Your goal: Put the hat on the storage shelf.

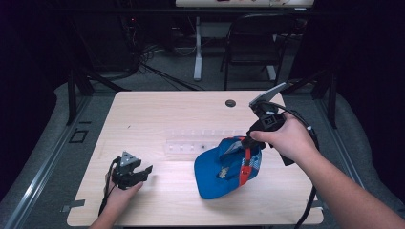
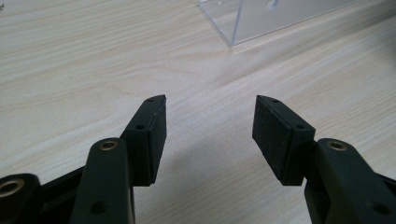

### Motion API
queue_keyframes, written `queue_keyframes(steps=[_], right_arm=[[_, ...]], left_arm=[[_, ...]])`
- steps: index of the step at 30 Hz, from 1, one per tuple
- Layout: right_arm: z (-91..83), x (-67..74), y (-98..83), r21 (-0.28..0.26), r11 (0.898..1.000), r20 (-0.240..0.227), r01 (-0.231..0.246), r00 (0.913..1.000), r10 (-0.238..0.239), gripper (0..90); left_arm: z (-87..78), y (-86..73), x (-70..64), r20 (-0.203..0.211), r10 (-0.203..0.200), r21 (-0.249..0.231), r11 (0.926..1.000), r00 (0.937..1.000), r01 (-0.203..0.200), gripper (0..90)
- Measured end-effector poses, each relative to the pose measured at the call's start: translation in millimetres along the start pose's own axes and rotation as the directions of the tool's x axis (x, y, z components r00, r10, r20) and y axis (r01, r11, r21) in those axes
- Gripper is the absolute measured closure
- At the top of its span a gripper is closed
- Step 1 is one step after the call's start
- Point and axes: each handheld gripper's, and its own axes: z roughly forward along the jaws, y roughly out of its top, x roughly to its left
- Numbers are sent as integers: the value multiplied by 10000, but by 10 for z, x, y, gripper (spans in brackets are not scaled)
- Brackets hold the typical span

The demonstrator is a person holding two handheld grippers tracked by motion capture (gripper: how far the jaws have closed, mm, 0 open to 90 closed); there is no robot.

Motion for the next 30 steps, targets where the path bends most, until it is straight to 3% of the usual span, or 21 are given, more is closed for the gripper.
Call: queue_keyframes(steps=[2,3,6,11,13,15,16,18,22,23,28,30], right_arm=[[-9,-4,6,73,10000,-161,22,9999,-21,776],[-15,-11,14,103,9998,-648,-173,9977,179,776],[-15,-34,28,177,9993,-1038,-337,9940,354,777],[-7,-91,55,287,9974,-1718,-660,9826,700,777],[6,-126,65,291,9952,-2242,-931,9697,973,778],[10,-143,69,311,9936,-2517,-1085,9612,1129,778],[10,-143,69,311,9936,-2517,-1085,9612,1129,778],[17,-162,70,312,9926,-2926,-1173,9485,1213,778],[34,-169,71,354,9919,-3167,-1222,9400,1271,778],[43,-162,77,345,9901,-3338,-1360,9322,1397,778],[57,-158,99,410,9890,-3853,-1421,9110,1469,778],[59,-155,100,348,9897,-3890,-1385,9104,1411,778]], left_arm=[[3,-3,-4,-46,-11,-77,10000,10000,11,454],[2,-3,-4,-40,-11,-82,10000,10000,11,454],[-4,-1,1,-13,21,-10,10000,10000,-21,453],[-4,0,2,-6,13,-5,10000,10000,-13,454],[-6,2,5,-7,56,-12,10000,10000,-56,454],[-7,2,5,-6,60,-17,10000,10000,-60,454],[-7,2,5,-6,60,-17,10000,10000,-60,453],[-3,-1,0,-44,39,-81,10000,10000,-40,454],[2,-2,-12,-30,20,-82,10000,10000,-21,453],[4,-2,-23,-27,92,-77,9999,10000,-92,453],[-7,5,-54,45,153,-54,9999,9999,-153,453],[-2,4,-65,2,190,-186,9996,9998,-189,453]])
